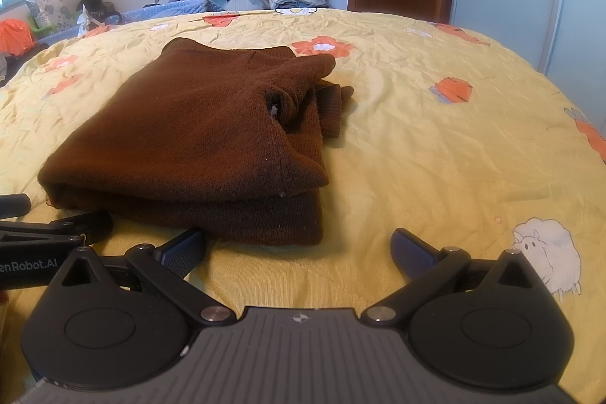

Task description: Fold small clothes

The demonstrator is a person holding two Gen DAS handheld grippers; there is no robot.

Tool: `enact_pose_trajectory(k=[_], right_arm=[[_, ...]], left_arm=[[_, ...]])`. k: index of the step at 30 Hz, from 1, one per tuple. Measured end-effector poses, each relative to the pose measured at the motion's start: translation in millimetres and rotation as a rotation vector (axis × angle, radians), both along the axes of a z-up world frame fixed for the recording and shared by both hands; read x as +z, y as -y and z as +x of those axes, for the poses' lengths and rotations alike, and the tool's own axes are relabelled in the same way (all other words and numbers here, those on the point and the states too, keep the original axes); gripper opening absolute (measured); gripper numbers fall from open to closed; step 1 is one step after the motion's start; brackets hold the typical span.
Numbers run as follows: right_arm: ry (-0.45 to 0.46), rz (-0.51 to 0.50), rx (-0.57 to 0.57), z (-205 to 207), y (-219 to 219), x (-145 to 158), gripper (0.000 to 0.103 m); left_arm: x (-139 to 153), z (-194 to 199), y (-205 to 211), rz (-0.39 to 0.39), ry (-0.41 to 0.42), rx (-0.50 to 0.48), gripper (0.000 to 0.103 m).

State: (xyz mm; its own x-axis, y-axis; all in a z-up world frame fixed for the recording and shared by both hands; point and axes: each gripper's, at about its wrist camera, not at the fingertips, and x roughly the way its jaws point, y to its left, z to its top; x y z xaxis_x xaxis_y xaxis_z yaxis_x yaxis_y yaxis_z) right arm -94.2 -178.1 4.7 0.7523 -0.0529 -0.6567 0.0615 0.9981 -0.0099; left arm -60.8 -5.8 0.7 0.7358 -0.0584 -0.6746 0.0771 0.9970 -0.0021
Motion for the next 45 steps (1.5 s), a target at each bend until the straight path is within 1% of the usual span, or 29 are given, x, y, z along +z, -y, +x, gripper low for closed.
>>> enact_pose_trajectory(k=[14, 24, 45], right_arm=[[-0.001, 0.001, -0.007, -0.4, 0.2, -0.7, 0.103], [-0.001, 0.001, -0.006, -0.2, 0.4, -0.7, 0.103], [-0.001, 0.0, -0.006, -1.1, 0.2, -0.8, 0.103]], left_arm=[[2.2, 2.4, 0.7, -0.002, -0.032, 0.011, 0.103], [-0.5, -1.9, 0.0, -0.003, -0.001, 0.003, 0.103], [0.9, 0.1, 1.7, 0.0, -0.005, 0.017, 0.103]])
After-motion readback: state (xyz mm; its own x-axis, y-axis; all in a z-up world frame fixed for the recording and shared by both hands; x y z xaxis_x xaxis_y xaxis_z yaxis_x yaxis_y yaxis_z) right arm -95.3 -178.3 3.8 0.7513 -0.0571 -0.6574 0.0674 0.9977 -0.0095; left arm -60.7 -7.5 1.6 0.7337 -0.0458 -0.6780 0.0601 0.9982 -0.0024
